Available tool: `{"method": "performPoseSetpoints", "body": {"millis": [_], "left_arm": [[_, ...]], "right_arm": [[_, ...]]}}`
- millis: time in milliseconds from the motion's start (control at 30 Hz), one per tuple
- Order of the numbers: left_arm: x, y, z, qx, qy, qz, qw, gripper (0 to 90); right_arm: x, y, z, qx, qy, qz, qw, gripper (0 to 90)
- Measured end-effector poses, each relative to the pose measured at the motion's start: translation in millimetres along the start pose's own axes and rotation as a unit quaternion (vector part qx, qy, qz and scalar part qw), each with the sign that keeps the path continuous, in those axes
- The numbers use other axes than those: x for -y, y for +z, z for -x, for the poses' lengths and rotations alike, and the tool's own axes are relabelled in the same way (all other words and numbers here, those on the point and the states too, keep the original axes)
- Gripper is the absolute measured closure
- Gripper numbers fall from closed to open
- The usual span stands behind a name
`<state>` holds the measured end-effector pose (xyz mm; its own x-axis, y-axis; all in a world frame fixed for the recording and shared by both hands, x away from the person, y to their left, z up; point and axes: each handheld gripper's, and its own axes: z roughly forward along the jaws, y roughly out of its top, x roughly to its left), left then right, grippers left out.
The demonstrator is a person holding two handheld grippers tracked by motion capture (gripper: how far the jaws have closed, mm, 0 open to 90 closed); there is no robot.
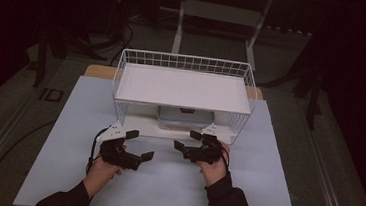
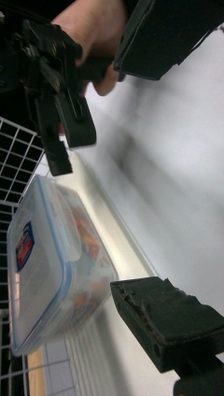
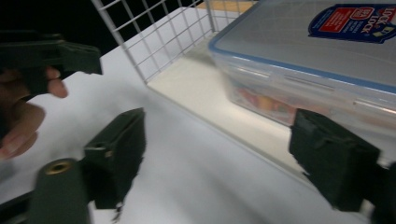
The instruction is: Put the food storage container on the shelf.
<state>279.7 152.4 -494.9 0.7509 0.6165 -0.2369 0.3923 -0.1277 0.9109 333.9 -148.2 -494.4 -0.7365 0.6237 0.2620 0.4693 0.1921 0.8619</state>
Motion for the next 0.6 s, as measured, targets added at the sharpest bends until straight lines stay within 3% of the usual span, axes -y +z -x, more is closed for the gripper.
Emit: {"method": "performPoseSetpoints", "body": {"millis": [100,233,600], "left_arm": [[0.9,-3.4,2.1,0.003,0.008,-0.004,1.0,0.0],[1.9,-9.0,3.1,0.015,0.015,-0.01,0.9997,0.0],[7.1,-25.6,2.4,0.015,0.029,-0.016,0.9994,0.0]], "right_arm": [[3.2,-10.3,-1.5,0.0,-0.001,0.008,1.0,16.4],[9.3,-23.8,-3.0,0.001,-0.023,0.013,0.9996,15.4],[26.7,-59.1,-2.7,0.003,-0.036,0.023,0.9991,15.5]]}}
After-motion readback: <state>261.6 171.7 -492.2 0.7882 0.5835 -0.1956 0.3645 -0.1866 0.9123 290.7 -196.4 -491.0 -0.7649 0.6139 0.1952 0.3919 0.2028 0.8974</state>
